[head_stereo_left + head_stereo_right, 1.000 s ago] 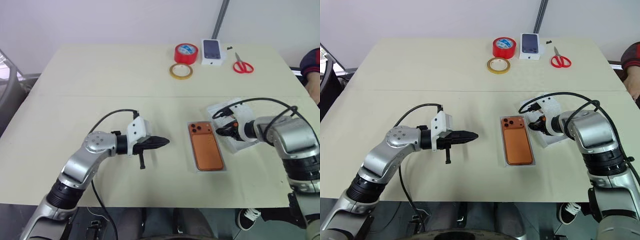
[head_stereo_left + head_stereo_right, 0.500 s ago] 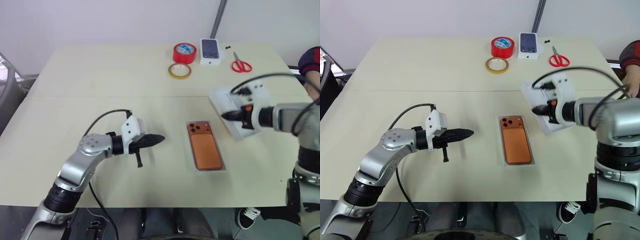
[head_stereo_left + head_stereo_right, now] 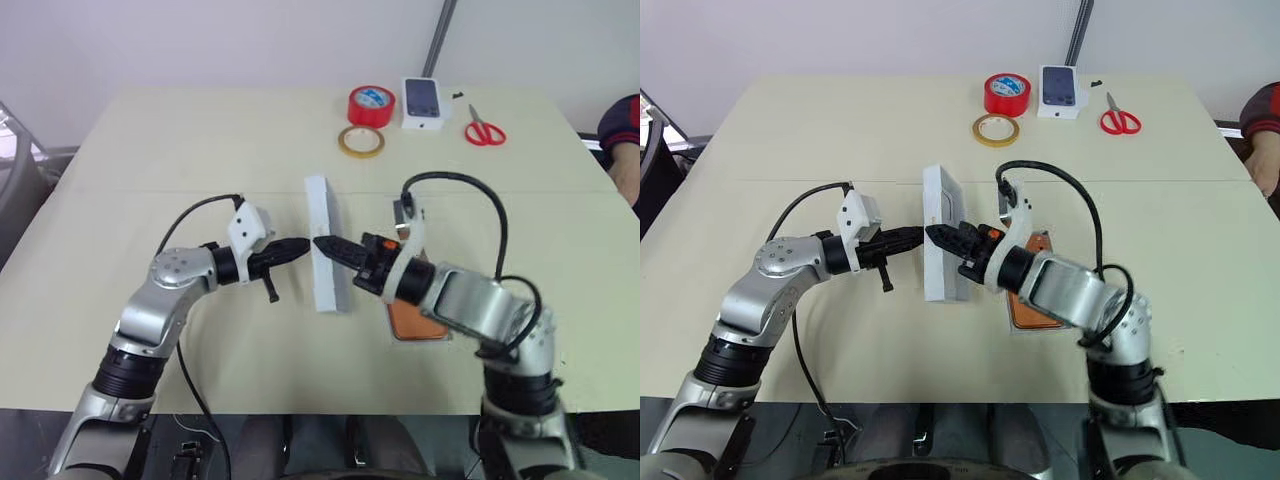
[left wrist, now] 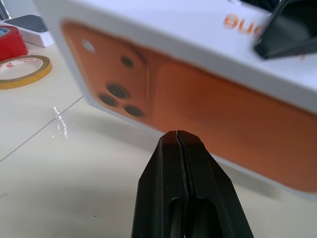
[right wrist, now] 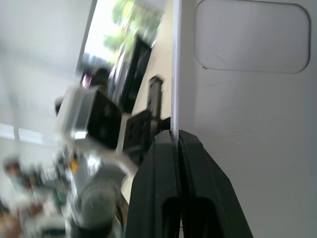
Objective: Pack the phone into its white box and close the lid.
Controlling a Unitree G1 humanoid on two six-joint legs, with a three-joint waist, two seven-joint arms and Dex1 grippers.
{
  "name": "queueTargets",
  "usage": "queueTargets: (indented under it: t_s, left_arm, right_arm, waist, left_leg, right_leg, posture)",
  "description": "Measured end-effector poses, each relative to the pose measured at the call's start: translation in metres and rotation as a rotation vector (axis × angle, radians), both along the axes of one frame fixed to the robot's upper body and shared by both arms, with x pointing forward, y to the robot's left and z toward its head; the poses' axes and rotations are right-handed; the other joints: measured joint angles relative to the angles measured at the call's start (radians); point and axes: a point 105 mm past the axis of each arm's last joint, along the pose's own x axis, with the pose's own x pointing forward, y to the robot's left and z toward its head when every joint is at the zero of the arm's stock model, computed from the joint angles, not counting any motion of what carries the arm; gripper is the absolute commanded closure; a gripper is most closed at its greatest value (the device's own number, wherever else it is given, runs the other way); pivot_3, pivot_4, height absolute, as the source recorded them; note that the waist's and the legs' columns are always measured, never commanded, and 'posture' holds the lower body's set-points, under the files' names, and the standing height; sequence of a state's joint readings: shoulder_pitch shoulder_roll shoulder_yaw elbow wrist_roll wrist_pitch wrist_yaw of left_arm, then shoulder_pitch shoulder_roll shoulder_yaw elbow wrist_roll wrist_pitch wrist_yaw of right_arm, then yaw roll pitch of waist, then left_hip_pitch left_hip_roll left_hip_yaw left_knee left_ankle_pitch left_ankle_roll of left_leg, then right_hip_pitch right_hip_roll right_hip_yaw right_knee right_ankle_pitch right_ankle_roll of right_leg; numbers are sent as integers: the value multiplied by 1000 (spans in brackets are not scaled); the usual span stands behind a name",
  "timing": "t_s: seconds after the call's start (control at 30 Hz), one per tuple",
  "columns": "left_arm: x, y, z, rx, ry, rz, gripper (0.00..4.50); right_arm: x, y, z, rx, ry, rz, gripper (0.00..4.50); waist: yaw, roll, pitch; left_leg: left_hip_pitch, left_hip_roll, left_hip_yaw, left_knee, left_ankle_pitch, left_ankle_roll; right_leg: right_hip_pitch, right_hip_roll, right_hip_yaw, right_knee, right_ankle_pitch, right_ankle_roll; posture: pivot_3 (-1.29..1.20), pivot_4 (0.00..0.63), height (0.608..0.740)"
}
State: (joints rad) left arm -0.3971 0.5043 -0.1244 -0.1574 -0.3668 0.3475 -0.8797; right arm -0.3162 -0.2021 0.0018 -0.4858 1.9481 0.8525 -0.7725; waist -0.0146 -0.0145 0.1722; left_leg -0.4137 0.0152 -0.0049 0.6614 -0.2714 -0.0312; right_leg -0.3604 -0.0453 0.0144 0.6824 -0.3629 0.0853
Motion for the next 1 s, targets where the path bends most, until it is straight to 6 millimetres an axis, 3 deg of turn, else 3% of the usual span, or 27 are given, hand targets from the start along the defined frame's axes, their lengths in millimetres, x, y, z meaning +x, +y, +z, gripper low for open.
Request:
queueTargets:
  t_s: [0.1, 0.13, 0.27, 0.5, 0.6, 0.77, 1.0]
  left_arm:
    - [0, -8, 0, -12, -7, -8, 4500]
    - [0, -13, 0, -16, -6, -19, 4500]
    - [-7, -39, -4, -7, 1, -102, 4500]
    - [-15, -79, -14, 10, 22, -205, 4500]
    - [-17, -96, -18, 12, 37, -233, 4500]
    - [-13, -101, -15, -10, 37, -218, 4500]
    - [4, -56, -6, 21, 61, -76, 4500]
  right_arm:
    - [-3, -13, -25, -109, 87, -56, 3563]
    - [-1, -21, -28, -151, 80, -67, 3078]
    - [15, -60, -12, -399, -78, -33, 991]
    - [29, -123, 21, -719, -191, -21, 991]
    - [33, -137, 31, -812, -244, -39, 1853]
    - [34, -148, 25, -947, -289, -10, 4429]
    - [19, -152, -8, -1181, -354, 157, 4477]
  waist:
    - [2, 0, 0]
    - [2, 0, 0]
    - [1, 2, 1]
    - [6, 3, 1]
    - [5, 2, 1]
    - [3, 4, 1]
    - [3, 4, 1]
  left_leg:
    - [0, -1, 0, 1, 0, 0]
    - [0, -1, 0, 1, 0, 0]
    - [0, 0, 0, 1, 0, 1]
    - [-1, 0, 1, 0, -1, 1]
    - [-1, 0, 0, 1, -1, 2]
    - [-3, 1, 0, 1, -1, 2]
    - [-3, 1, 0, 1, -1, 2]
  right_leg:
    - [0, 0, 0, 0, 0, 0]
    - [0, 0, 0, 0, 0, 0]
    - [1, 1, 0, -1, 0, 0]
    - [0, 1, 1, -1, 0, 0]
    - [0, 1, 0, -2, 0, 0]
    - [-1, 2, 1, -1, 0, 0]
    - [-2, 2, 0, -1, 0, 0]
  posture:
    - [0, 150, 740]
    - [0, 150, 740]
    - [0, 150, 740]
    - [0, 150, 740]
    - [0, 150, 740]
    - [0, 150, 740]
    - [0, 150, 740]
